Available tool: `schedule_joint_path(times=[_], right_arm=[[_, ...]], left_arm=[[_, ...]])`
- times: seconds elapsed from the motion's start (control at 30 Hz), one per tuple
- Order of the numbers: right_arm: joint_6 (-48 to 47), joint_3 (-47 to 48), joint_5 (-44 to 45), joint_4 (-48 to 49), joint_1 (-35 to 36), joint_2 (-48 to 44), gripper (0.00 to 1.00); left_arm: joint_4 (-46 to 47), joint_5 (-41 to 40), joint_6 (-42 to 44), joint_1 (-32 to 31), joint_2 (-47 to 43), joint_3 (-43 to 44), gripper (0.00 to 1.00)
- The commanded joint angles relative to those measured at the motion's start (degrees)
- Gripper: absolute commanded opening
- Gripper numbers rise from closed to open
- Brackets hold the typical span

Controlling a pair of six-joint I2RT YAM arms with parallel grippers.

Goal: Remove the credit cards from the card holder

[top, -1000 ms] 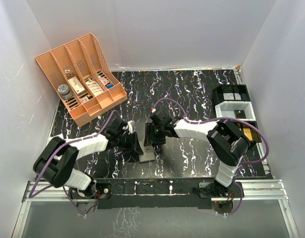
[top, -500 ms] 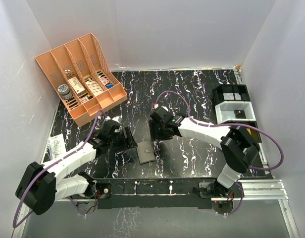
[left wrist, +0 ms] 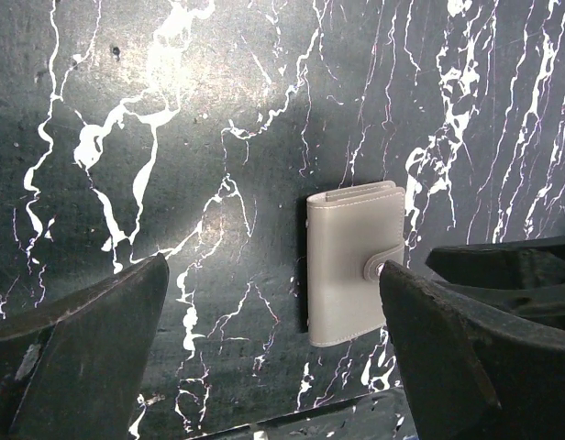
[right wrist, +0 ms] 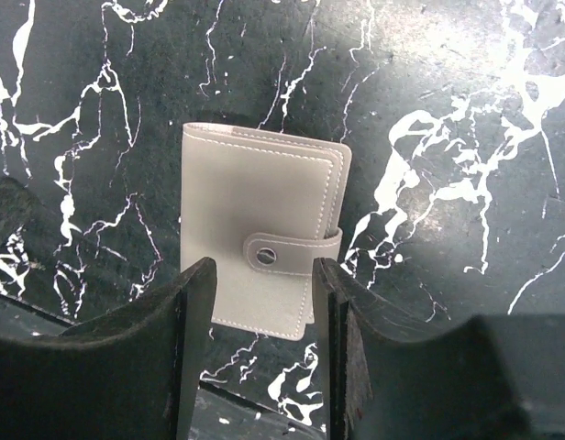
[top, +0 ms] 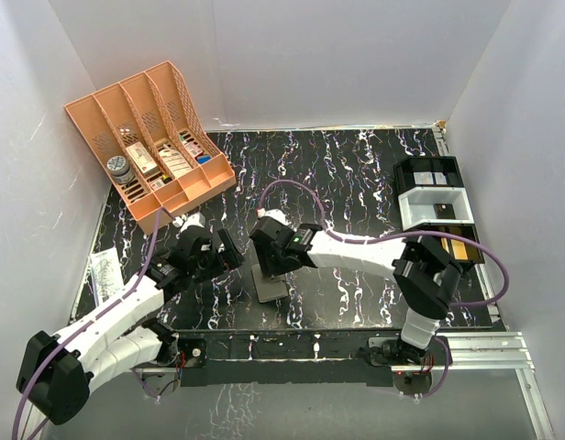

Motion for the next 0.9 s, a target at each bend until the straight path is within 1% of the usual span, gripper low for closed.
schedule_joint_path(times=[0.0, 0.2, 0.4, 0.53, 0.6, 0.8, 0.87], right_arm=[[1.1, 4.9, 5.5, -2.9, 1.8, 3.7, 0.44], [2.2, 6.7, 8.7, -6.0, 3.7, 6.5, 0.42], [2.8, 5.6, 9.4, -6.1, 3.9, 8.0, 0.41], [3.5, 5.4, 10.2, -6.2, 3.9, 9.2, 0.38], [4.0, 4.8, 9.9, -5.6, 3.8, 9.1, 0.34], [5.8, 1.2, 4.5, -0.3, 2.6, 7.3, 0.23], [6.4, -0.3, 2.3, 1.6, 1.6, 6.4, 0.22]], left_arm=[[-1.0, -1.8, -2.0, 0.0, -2.4, -1.1, 0.97], [-2.7, -3.0, -2.4, 0.0, -3.2, -0.7, 0.93], [-2.0, -2.5, -1.4, -0.1, -2.7, -0.5, 0.9], [-0.3, 0.2, 0.2, 0.0, -1.1, -0.2, 0.83], [0.6, 1.7, 0.5, 0.0, -0.1, -0.2, 0.79], [4.9, 7.6, 1.4, 0.0, 3.5, -0.8, 0.69], [6.5, 11.0, 2.5, 0.0, 5.3, -0.6, 0.66]])
